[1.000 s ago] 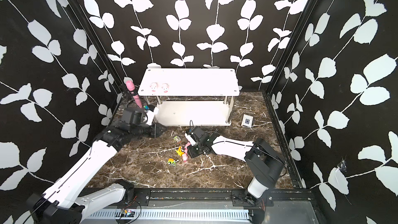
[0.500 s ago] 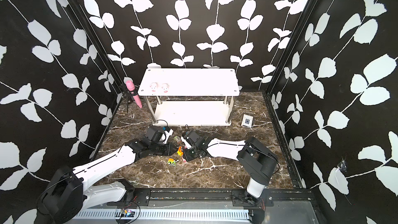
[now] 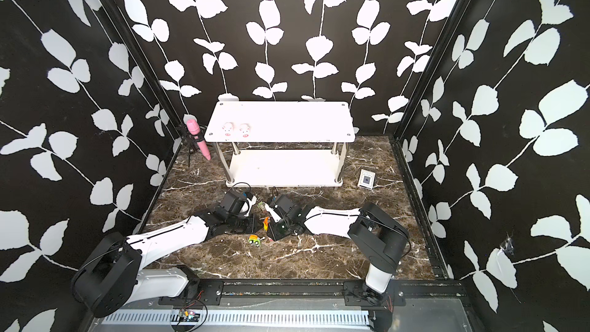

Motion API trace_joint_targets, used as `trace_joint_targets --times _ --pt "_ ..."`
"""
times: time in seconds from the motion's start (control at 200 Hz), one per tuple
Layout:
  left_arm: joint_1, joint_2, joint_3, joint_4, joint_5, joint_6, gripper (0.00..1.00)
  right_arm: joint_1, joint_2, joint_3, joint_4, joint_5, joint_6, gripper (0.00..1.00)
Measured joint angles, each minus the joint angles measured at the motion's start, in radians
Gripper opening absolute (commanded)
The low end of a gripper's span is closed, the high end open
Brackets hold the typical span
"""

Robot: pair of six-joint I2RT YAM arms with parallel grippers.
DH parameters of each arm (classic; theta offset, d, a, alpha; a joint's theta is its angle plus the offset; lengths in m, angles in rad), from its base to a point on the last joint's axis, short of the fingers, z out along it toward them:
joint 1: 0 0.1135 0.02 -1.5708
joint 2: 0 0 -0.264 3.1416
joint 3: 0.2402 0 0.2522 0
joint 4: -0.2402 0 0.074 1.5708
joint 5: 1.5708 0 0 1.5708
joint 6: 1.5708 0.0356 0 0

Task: Organize plastic toys on shelves
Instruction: Adjust the plastic toy at the center of the board.

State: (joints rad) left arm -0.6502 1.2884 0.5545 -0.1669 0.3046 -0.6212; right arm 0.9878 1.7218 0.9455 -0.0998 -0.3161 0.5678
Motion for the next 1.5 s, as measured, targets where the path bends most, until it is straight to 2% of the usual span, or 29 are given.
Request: trace_joint_targets --times 0.2,0.585,0.725,0.845,0.965,1.14,1.5 --pt "-0.003 0.067 -0.003 0.055 0.026 -0.009 0.17 0.001 0.000 0.000 0.029 -0.029 0.012 0.43" --pt "-0.010 0.084 -0.008 0.078 0.035 -0.013 0.14 0.002 -0.045 -0.018 0.037 0.001 0.021 0.41" --pt "-0.010 0.084 -0.012 0.081 0.035 -0.013 0.14 0.002 -0.046 -0.021 0.027 0.029 0.027 0.36" --pt "-0.010 0.074 -0.012 0.065 0.023 -0.011 0.20 0.002 -0.045 -0.027 0.024 0.046 0.034 0.29" --pt "-0.010 0.018 -0.012 0.025 0.007 -0.004 0.27 0.002 -0.044 -0.029 0.016 0.059 0.035 0.23" --pt "-0.010 -0.071 -0.012 -0.007 0.018 0.016 0.28 0.002 -0.026 -0.030 0.014 0.062 0.043 0.15" --pt "-0.027 -0.001 -0.012 -0.016 0.072 0.053 0.27 0.006 0.034 -0.030 0.030 0.062 0.065 0.14"
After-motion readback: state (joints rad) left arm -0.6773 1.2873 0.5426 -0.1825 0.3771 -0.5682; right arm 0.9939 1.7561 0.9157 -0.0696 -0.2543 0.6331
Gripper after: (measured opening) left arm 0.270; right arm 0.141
